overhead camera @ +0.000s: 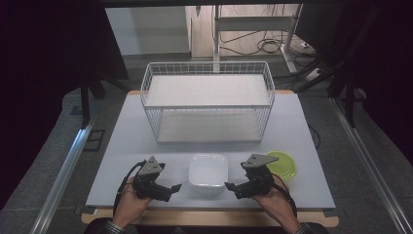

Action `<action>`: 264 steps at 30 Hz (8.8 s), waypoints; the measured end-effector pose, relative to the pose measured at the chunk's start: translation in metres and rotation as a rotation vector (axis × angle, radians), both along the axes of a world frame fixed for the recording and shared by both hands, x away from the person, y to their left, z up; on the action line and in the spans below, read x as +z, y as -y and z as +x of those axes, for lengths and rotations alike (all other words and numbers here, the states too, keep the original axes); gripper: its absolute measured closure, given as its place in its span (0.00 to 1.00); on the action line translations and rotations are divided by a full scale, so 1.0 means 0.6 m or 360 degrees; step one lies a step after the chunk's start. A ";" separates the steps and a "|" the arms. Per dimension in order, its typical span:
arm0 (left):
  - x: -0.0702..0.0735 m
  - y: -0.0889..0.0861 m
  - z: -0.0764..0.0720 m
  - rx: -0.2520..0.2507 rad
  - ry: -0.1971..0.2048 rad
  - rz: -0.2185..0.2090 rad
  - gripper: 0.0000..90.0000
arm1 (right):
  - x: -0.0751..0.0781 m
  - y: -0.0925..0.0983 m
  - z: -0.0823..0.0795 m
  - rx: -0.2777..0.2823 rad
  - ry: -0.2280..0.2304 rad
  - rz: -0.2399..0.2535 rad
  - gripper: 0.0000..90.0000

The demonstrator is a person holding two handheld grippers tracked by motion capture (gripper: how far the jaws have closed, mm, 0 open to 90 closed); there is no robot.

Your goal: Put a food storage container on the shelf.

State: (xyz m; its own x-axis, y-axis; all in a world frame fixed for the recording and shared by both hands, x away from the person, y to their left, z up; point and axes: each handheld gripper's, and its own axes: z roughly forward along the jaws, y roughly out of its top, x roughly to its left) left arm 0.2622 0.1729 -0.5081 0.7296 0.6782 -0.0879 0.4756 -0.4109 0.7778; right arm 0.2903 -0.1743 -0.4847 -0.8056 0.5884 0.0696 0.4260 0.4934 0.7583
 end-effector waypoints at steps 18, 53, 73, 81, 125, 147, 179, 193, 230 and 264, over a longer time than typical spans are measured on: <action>0.006 0.046 0.067 -0.0119 -0.0116 -0.0141 0.15 | 0.005 -0.033 0.030 -0.0116 -0.0154 0.0025 0.20; 0.031 0.040 0.026 0.0056 -0.0342 -0.0268 0.87 | 0.022 -0.017 0.020 -0.0249 -0.0397 0.0229 0.87; 0.062 0.050 0.031 0.0075 -0.0211 -0.0272 0.88 | 0.058 -0.014 0.016 -0.0245 -0.0127 0.0232 0.87; 0.086 0.048 0.038 0.0074 -0.0168 -0.0275 0.88 | 0.084 -0.015 0.021 -0.0246 -0.0062 0.0258 0.87; 0.270 0.021 0.099 0.0135 0.0118 -0.0309 0.89 | 0.251 -0.046 0.083 -0.0259 0.0206 0.0358 0.87; 0.343 0.021 0.185 0.0174 0.0162 -0.0353 0.88 | 0.315 -0.051 0.161 -0.0346 0.0230 0.0437 0.86; 0.313 0.029 0.245 0.0244 0.0127 -0.0455 0.71 | 0.302 -0.069 0.220 -0.0399 0.0233 0.0379 0.75; 0.300 0.037 0.264 0.0285 0.0174 -0.0408 0.59 | 0.296 -0.078 0.234 -0.0401 0.0239 0.0369 0.65; 0.304 0.023 0.278 0.0266 0.0245 -0.0485 0.22 | 0.293 -0.070 0.245 -0.0456 0.0367 0.0359 0.40; 0.206 0.007 0.119 0.0045 0.0305 -0.0348 0.05 | 0.216 -0.020 0.124 -0.0161 0.0253 0.0369 0.11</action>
